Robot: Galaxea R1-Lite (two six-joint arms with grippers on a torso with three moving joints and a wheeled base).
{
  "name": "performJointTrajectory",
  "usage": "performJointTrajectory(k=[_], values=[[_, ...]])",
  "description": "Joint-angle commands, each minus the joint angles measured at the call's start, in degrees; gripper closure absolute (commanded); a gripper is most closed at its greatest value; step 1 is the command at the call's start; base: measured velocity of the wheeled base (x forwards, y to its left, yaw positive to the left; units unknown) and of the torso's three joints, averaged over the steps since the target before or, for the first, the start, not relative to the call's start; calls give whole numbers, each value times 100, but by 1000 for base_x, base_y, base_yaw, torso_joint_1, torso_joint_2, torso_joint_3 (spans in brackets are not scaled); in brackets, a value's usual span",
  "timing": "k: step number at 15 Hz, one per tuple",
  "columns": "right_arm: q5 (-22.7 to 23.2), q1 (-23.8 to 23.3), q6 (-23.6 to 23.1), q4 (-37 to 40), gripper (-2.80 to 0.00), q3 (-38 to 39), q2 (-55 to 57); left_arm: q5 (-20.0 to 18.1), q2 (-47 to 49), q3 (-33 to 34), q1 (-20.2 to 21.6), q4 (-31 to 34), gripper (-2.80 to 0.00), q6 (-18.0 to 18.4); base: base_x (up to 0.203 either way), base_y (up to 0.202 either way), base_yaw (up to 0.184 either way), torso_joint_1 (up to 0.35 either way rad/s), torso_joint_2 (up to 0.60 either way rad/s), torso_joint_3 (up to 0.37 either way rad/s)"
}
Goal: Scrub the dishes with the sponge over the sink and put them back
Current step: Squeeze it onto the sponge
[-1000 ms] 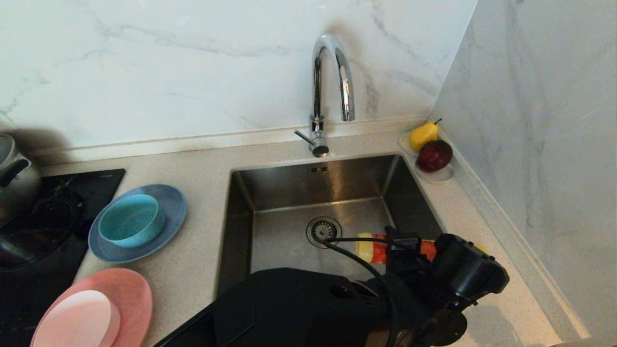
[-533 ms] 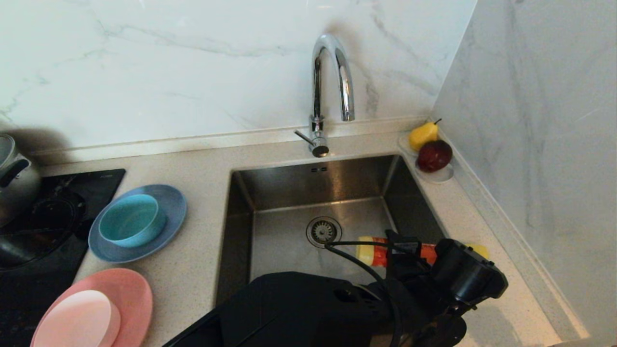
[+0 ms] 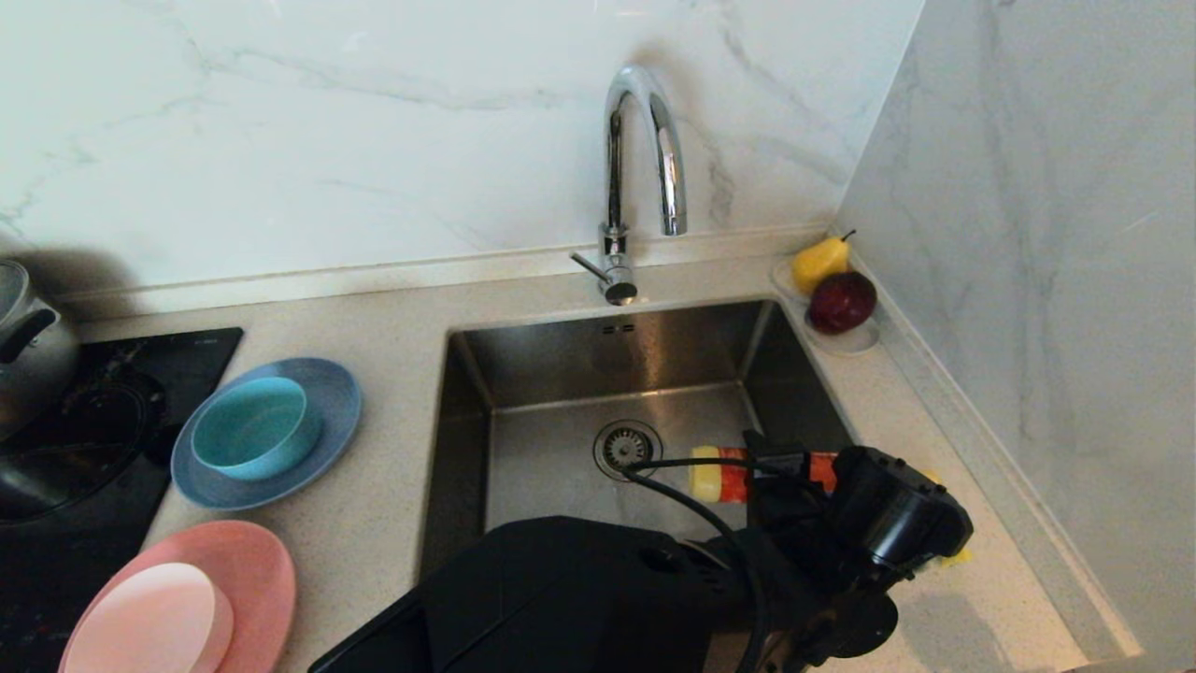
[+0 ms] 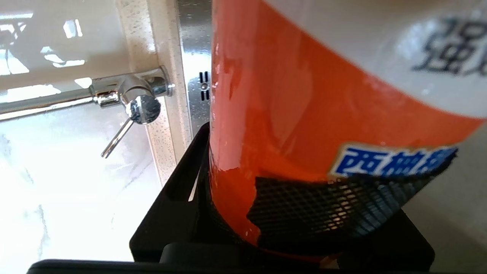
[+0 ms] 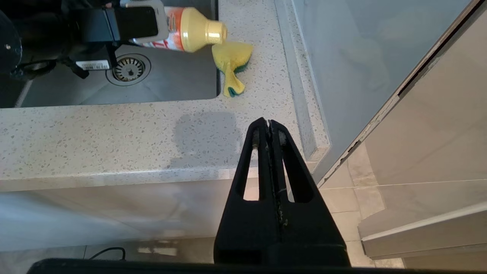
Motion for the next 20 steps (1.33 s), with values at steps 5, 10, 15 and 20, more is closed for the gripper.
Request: performJointTrajectory(k=[5, 10, 15, 20], values=[[2, 0, 1, 3, 0, 0, 2, 27, -19, -1, 38, -14, 0, 49, 0, 0, 0, 0, 0, 0], [2, 0, 1, 3, 0, 0, 2, 18, 48, -1, 38, -14, 0, 49, 0, 0, 0, 0, 0, 0], [2, 0, 1, -3, 0, 0, 2, 18, 104, -1, 29, -14, 0, 84, 0, 0, 0, 0, 0, 0], [2, 0, 1, -3, 0, 0, 9, 18, 140, -1, 29, -14, 0, 84, 0, 0, 0, 0, 0, 0]])
